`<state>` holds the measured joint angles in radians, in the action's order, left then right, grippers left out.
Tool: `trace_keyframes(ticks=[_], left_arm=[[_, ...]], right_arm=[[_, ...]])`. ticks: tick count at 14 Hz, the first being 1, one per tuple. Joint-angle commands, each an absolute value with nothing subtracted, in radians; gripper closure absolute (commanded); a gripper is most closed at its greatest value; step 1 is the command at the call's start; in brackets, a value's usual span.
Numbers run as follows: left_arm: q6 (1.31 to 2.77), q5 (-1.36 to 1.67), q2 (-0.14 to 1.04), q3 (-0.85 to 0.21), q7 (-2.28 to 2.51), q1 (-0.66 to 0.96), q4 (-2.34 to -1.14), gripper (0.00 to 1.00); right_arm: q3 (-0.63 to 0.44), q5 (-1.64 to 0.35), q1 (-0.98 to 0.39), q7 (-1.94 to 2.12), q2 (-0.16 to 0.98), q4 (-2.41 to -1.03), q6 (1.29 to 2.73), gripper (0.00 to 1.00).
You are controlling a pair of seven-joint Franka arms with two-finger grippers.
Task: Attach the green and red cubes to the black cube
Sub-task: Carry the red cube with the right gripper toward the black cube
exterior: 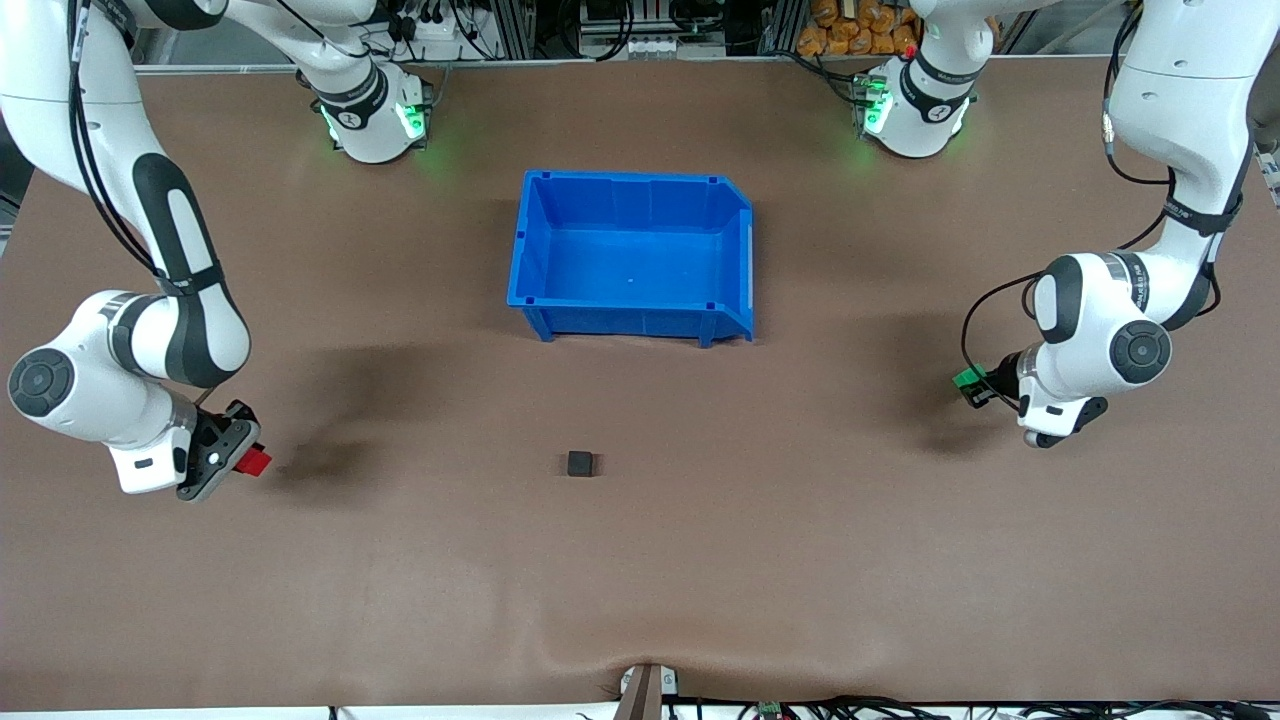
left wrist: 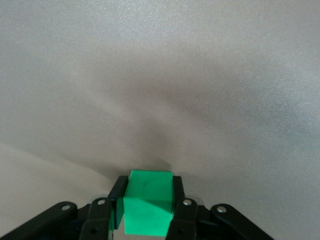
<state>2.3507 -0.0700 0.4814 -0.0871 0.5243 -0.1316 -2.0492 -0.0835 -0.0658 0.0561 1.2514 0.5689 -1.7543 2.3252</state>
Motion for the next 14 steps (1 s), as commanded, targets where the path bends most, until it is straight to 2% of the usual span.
trace_keyframes(ticks=[1,6,11,14], left_arm=[[2.342,-0.094,0.479,-0.092,0.558,-0.13,-2.042,1.0],[2.342,-0.083,0.479,-0.092,0.566,-0.129,-2.01,1.0],[2.341,-0.078,0.469,-0.1,0.626,-0.129,-1.973,1.0],[2.336,-0.058,0.445,-0.1,0.638,-0.129,-1.967,1.0]], right_arm=[[-0.081,-0.081,0.02,1.348,0.58,-1.733,2.299,1.0],[-0.08,-0.083,-0.069,1.606,0.603,-1.733,2.299,1.0],[-0.08,-0.104,-0.244,1.591,0.617,-1.723,2.306,1.0],[-0.08,-0.112,-0.308,1.528,0.67,-1.629,2.299,1.0]])
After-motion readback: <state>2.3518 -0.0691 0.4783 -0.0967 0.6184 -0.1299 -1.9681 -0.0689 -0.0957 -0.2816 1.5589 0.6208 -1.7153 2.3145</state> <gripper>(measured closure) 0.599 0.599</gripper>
